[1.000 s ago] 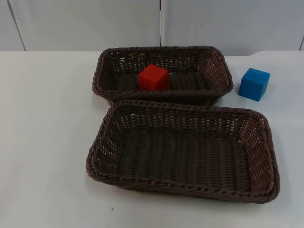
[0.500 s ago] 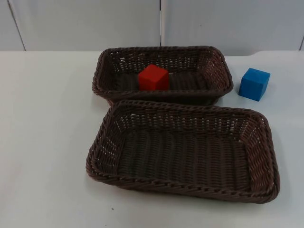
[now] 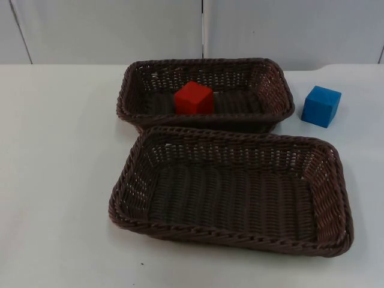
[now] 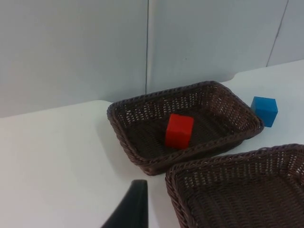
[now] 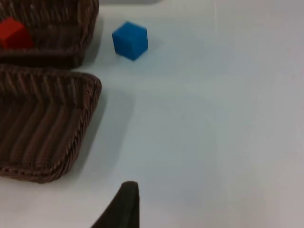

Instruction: Pick up one cube with the left hand and place it into the upper basket. Pick up one cube with the right hand and place it into the lower basket.

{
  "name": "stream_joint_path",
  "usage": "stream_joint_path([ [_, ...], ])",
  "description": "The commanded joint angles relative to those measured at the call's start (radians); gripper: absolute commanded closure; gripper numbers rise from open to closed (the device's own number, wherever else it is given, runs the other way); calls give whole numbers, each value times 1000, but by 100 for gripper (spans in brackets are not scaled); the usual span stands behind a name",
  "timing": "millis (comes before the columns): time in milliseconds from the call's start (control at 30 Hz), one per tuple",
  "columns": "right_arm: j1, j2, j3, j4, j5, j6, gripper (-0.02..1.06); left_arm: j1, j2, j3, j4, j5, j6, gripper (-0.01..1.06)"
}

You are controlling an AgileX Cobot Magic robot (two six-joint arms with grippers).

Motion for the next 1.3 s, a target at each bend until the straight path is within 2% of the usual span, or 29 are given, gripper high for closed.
stream_joint_path([
  [0, -6, 93, -16, 6, -31, -2, -1, -4, -7, 4, 5, -15, -7, 8],
  [267, -6, 360, -80, 6, -122, -2, -1, -4, -7, 4, 16, -15, -7, 8],
  [400, -6, 571, -146, 6, -170, -2, -1, -4, -7, 4, 16, -15, -7, 8],
  [633, -6, 843, -266, 6, -172, -2, -1, -4, -7, 4, 21, -17, -7, 8],
  [800, -6, 1101, -392, 6, -180, -54, -1, -4, -7, 4, 21, -17, -7, 8],
  [1000, -6, 1269, -485, 9, -180, -54, -1, -4, -7, 4, 17, -17, -7, 8],
  [1200, -6, 1435, -610, 51, -197, -122, -1, -4, -7, 4, 21, -17, -7, 8],
  [1267, -6, 1511, -663, 58, -209, -194, -1, -4, -7, 4, 21, -17, -7, 8],
])
